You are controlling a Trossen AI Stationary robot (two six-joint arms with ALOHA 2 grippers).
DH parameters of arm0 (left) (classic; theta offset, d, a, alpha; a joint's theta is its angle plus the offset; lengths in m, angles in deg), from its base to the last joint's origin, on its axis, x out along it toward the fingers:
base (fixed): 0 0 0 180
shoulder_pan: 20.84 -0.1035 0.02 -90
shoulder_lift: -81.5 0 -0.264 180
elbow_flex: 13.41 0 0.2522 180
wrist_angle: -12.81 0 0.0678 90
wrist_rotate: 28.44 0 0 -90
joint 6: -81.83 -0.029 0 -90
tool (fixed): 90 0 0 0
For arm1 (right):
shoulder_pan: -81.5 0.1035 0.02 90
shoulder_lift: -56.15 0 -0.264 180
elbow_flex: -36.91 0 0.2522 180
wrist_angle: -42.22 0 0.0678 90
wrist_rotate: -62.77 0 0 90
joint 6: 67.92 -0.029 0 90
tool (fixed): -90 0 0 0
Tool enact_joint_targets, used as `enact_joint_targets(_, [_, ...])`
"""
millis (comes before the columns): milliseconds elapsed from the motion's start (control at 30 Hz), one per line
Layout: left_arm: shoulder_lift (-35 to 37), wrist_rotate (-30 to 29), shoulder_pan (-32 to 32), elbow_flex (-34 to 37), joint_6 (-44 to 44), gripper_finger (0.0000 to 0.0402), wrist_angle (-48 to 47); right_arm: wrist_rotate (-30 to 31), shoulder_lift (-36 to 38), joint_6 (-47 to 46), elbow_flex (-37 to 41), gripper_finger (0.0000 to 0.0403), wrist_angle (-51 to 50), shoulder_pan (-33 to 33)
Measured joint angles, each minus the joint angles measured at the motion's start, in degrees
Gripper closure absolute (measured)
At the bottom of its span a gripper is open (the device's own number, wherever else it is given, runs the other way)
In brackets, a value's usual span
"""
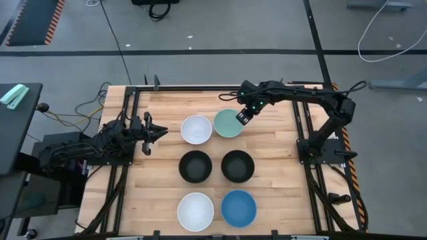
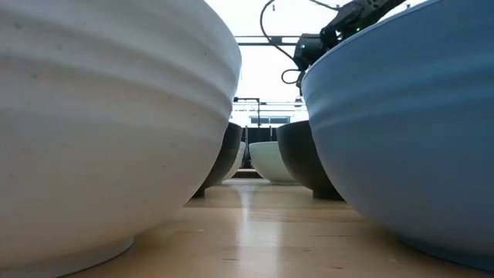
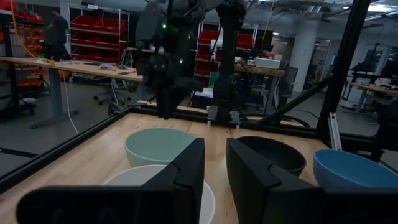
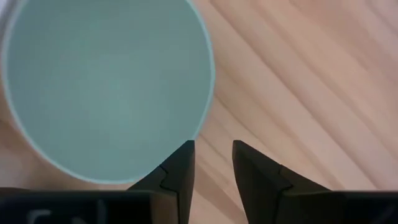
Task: Nest bowls inside each other
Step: Stack the light green bowl on top of the top white bowl
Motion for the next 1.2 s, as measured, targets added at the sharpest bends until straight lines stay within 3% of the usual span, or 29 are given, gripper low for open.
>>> enact_joint_targets(433, [0.0, 0.0, 0.0, 0.0, 0.0, 0.0328, 0.0, -2.3, -5.2, 0.2, 0.0, 0.0286, 2.8, 0.0])
enact_joint_targets(1200, [0.0, 0.0, 0.0, 0.0, -0.9, 0.0324, 0.0, -4.5, -2.7, -1.3, 0.0, 0.0286, 7.1, 0.1])
